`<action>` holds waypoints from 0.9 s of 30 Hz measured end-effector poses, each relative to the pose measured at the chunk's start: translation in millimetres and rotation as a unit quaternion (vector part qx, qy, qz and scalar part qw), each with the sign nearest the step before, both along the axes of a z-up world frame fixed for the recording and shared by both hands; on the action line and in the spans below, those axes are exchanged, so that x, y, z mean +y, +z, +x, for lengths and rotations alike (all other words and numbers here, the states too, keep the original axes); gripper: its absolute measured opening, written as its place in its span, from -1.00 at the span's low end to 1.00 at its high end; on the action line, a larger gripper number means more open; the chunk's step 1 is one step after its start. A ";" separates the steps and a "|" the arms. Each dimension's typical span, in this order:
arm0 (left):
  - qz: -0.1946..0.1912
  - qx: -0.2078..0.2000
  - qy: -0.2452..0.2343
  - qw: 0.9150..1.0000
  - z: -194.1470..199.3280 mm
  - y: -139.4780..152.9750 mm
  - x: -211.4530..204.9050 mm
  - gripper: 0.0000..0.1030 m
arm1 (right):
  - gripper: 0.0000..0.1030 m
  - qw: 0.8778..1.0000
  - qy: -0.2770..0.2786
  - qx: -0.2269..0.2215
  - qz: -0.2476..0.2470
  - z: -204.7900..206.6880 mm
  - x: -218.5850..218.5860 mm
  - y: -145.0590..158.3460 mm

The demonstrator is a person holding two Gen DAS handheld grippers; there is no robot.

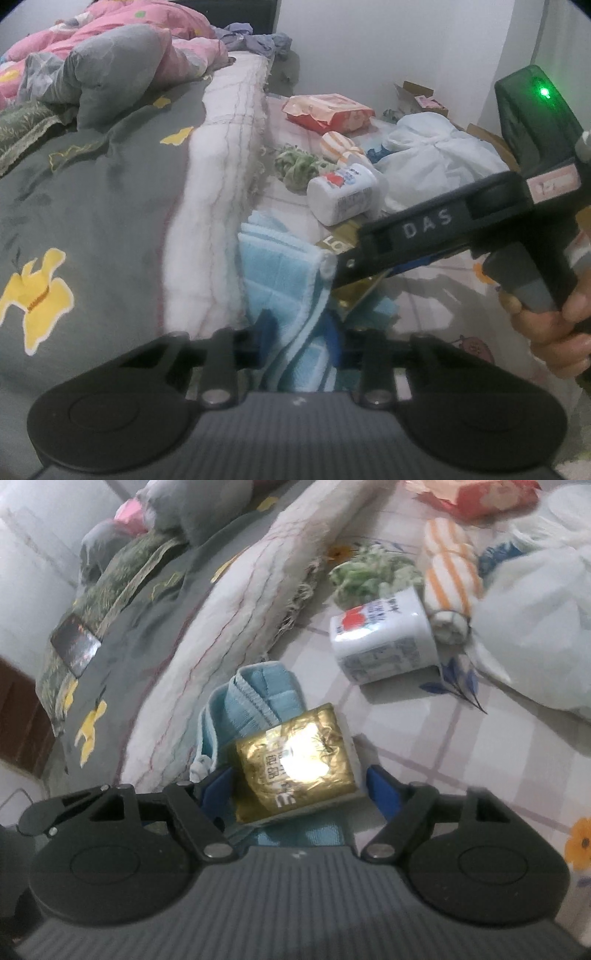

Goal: Organize soft objects

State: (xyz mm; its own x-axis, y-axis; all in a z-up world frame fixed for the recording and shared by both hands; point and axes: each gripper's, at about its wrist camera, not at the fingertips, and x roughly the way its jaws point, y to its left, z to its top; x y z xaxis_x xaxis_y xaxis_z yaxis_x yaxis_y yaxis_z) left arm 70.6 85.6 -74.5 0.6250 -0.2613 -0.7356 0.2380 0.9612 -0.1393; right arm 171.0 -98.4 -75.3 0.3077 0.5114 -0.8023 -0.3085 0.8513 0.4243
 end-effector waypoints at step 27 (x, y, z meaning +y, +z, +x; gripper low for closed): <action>-0.054 -0.004 -0.053 0.997 -5.7 5.7 -18.6 -0.19 | 0.45 0.994 -0.096 -0.052 0.032 -4.0 -62.2 41.5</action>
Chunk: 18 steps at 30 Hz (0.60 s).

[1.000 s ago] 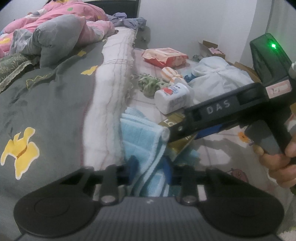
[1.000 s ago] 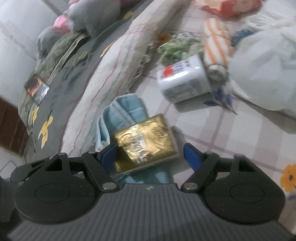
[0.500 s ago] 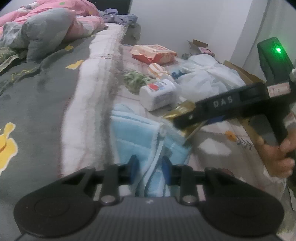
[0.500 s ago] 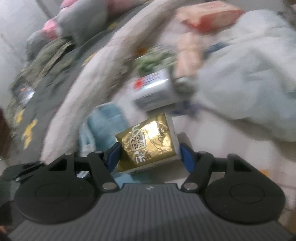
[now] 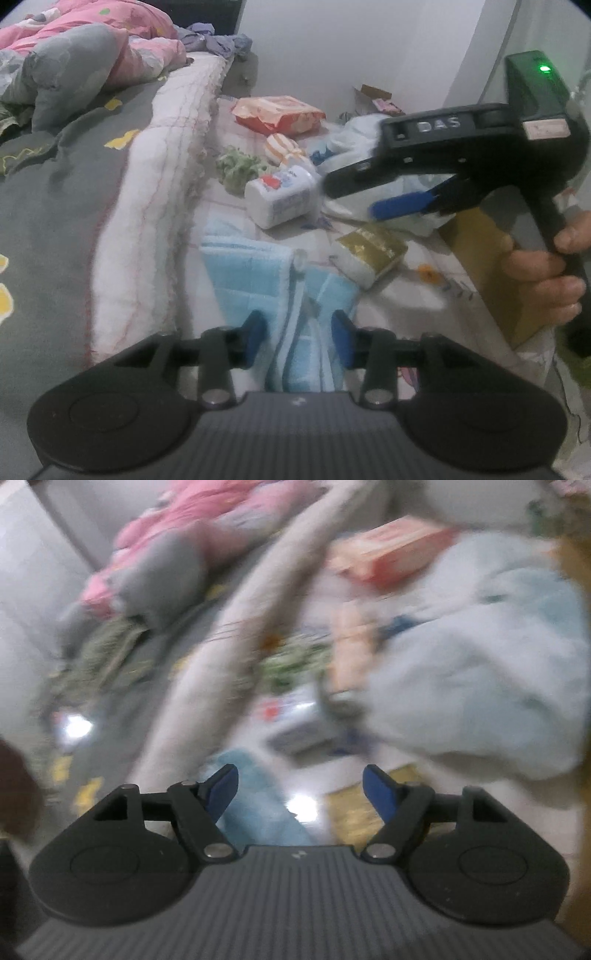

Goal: Organize soft objects

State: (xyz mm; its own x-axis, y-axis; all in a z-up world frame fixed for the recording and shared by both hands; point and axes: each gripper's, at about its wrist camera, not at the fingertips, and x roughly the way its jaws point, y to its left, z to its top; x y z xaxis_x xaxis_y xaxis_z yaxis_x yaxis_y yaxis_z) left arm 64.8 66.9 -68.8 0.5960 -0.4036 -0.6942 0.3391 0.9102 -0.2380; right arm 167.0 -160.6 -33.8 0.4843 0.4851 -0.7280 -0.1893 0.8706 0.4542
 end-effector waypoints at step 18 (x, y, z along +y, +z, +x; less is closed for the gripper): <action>0.022 0.024 0.007 0.999 13.6 -17.9 -4.8 -0.02 | 0.62 0.985 0.106 0.133 -0.006 35.5 75.1 -48.3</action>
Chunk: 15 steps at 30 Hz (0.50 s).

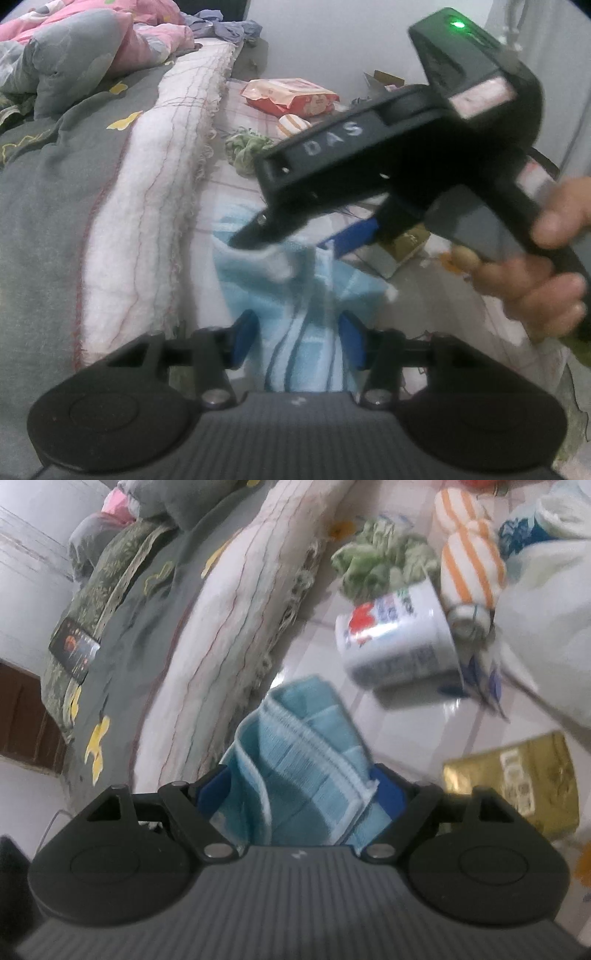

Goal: Organize soft objects
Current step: 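Close the right gripper on the blue towel and lift it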

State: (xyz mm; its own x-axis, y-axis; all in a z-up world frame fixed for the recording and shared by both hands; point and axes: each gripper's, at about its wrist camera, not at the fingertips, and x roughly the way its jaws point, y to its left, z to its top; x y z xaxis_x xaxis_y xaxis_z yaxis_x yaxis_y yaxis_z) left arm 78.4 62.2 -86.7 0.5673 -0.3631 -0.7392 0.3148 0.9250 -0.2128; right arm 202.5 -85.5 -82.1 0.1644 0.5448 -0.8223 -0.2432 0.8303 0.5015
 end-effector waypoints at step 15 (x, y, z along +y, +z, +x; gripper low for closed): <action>-0.018 -0.024 -0.004 1.000 -3.3 7.3 -8.7 -0.10 | -0.46 0.997 -0.023 0.020 0.073 -25.6 -17.8 -1.0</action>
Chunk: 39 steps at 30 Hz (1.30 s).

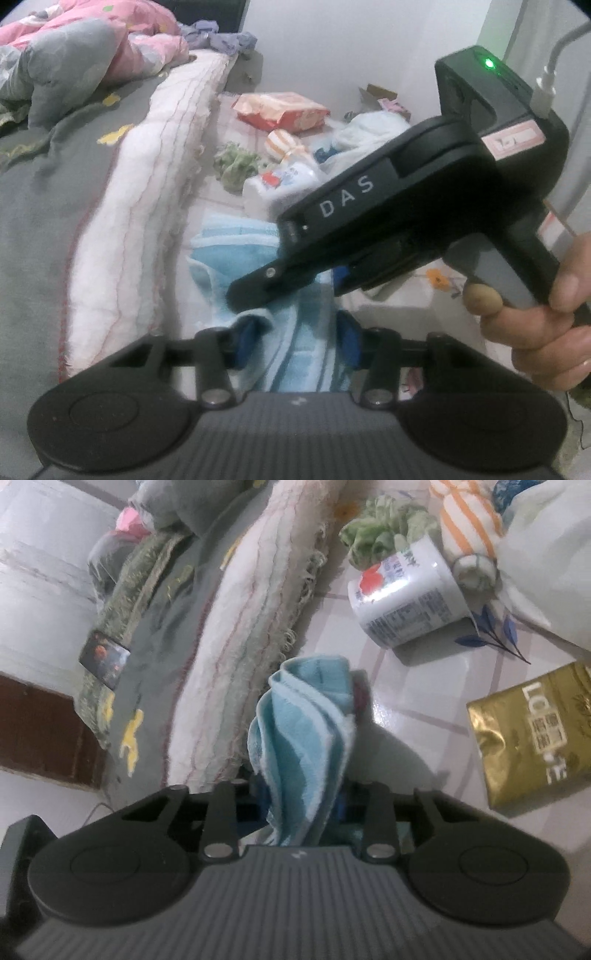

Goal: Organize soft objects
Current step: 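Close the right gripper on the blue towel and lift it, then carry the blue towel with the right gripper over the cardboard box, then lower the blue towel into the box and open the right gripper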

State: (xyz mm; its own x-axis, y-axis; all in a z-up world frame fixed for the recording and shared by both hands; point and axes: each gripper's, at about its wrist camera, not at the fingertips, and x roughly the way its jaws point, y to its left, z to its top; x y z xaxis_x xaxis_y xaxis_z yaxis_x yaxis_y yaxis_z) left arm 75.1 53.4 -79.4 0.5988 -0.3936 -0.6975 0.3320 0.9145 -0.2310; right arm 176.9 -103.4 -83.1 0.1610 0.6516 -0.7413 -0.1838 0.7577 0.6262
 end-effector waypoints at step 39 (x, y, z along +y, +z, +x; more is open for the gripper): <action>-0.037 -0.071 -0.241 0.967 61.7 92.4 -271.3 0.22 | -0.57 0.915 -0.308 -0.128 -0.229 -78.9 -437.6 96.3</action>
State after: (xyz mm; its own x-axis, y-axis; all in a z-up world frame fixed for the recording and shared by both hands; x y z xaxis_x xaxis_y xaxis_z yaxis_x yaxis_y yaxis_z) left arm 136.8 -217.9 13.0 0.4216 -0.6963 -0.5808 0.7490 0.6285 -0.2098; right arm 98.0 -541.0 13.1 0.5988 0.0094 -0.8008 0.2698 0.9391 0.2127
